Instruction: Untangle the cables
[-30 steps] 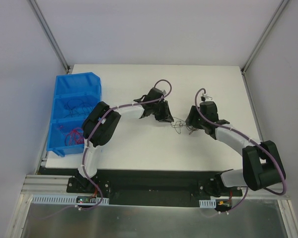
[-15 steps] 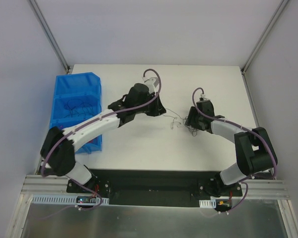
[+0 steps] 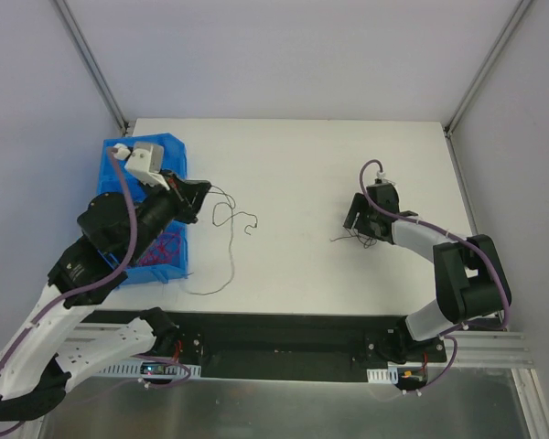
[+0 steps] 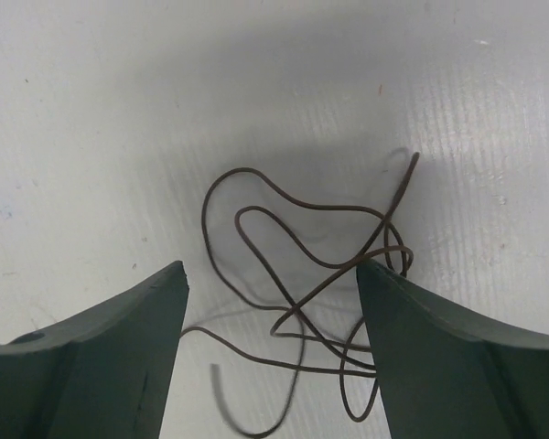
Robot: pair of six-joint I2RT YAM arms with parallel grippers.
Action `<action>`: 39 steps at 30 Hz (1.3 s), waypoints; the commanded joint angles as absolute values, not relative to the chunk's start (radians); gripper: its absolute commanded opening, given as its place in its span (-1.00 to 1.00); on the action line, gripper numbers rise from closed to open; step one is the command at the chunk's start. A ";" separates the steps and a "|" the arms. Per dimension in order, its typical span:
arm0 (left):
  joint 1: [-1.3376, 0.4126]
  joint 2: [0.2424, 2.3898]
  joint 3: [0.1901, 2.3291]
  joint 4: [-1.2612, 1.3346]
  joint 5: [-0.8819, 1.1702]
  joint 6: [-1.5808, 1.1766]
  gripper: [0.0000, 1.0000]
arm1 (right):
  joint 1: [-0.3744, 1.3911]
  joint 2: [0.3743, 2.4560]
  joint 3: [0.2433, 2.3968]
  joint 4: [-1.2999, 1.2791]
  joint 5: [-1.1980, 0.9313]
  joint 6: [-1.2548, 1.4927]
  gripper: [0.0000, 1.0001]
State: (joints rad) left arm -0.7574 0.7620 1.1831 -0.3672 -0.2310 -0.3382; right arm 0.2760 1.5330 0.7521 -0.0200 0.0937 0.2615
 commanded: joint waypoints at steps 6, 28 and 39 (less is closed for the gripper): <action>-0.755 0.764 1.344 -0.541 -0.333 -0.244 -1.00 | 0.264 1.534 0.753 -0.032 0.132 0.235 0.65; -0.453 1.086 1.288 -0.587 -0.261 -0.276 -1.00 | 0.278 1.534 0.753 0.061 -0.063 0.207 0.64; 0.042 1.408 1.482 -0.607 -0.265 -0.393 -1.00 | 0.285 1.511 0.752 0.058 -0.074 0.207 0.64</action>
State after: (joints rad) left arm -0.0479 1.3308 1.4185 -0.5892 -0.2520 -0.3290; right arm 0.2768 1.5330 0.7383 0.0471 -0.0525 0.2050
